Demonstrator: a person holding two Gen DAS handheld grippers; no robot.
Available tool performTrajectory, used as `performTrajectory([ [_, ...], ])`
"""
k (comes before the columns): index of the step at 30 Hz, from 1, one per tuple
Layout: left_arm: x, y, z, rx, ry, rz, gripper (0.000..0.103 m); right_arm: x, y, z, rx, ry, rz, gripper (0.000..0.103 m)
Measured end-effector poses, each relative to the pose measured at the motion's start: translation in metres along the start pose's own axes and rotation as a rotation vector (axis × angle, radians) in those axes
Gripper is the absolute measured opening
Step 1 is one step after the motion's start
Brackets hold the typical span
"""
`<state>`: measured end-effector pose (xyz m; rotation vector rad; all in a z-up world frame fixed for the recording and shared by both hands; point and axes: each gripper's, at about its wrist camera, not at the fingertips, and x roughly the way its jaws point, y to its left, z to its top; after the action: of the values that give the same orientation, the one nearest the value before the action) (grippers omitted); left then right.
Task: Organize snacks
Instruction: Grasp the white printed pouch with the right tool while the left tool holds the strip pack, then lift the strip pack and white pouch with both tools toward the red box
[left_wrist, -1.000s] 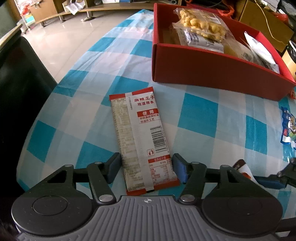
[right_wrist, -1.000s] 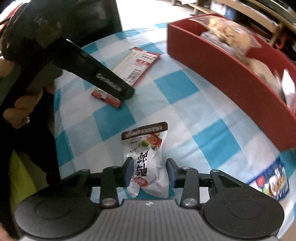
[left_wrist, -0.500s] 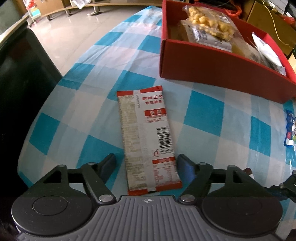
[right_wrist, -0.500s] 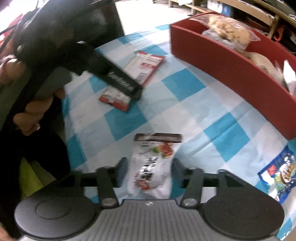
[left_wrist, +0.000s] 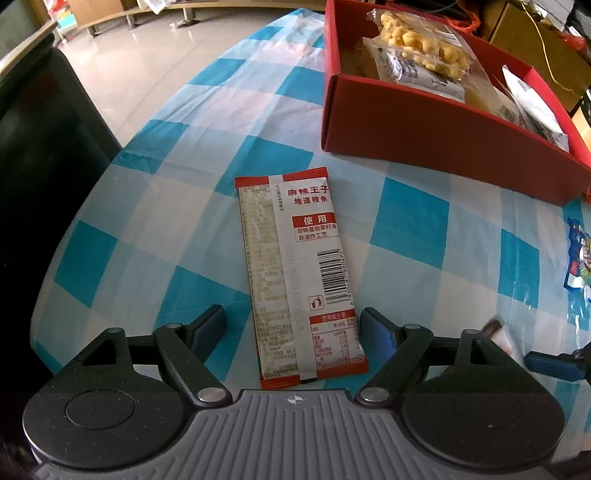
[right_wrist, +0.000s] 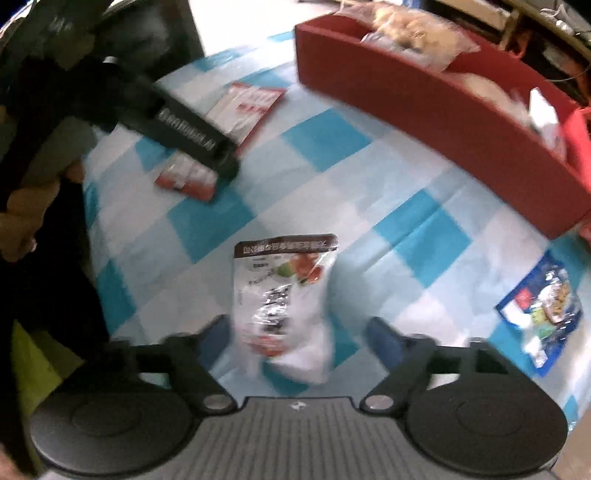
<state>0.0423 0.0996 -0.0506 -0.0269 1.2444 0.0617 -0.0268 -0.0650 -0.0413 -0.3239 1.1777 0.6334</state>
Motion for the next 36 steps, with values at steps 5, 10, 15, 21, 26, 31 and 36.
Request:
performTrajectory([
  [5, 0.000, 0.000, 0.003, -0.030, 0.008, -0.003, 0.079, -0.004, -0.002, -0.003, -0.009, -0.011, -0.021, 0.056],
  [10, -0.004, 0.001, 0.008, -0.049, -0.009, -0.017, 0.063, -0.018, -0.011, -0.001, 0.041, -0.055, 0.010, 0.056],
  [15, -0.007, 0.005, 0.011, -0.090, -0.016, -0.028, 0.058, -0.032, -0.021, 0.003, 0.089, -0.114, 0.039, 0.056],
  [21, -0.020, 0.007, 0.014, -0.119, -0.044, -0.050, 0.057, -0.051, -0.038, 0.008, 0.156, -0.193, 0.069, 0.056],
  [26, -0.031, 0.003, 0.016, -0.118, -0.068, -0.091, 0.057, -0.066, -0.056, 0.012, 0.223, -0.249, 0.069, 0.056],
  [31, -0.040, -0.002, 0.014, -0.122, -0.075, -0.147, 0.056, -0.072, -0.065, 0.015, 0.263, -0.279, 0.079, 0.056],
  [36, -0.044, -0.005, 0.011, -0.120, -0.077, -0.174, 0.056, -0.075, -0.067, 0.014, 0.267, -0.291, 0.084, 0.056],
])
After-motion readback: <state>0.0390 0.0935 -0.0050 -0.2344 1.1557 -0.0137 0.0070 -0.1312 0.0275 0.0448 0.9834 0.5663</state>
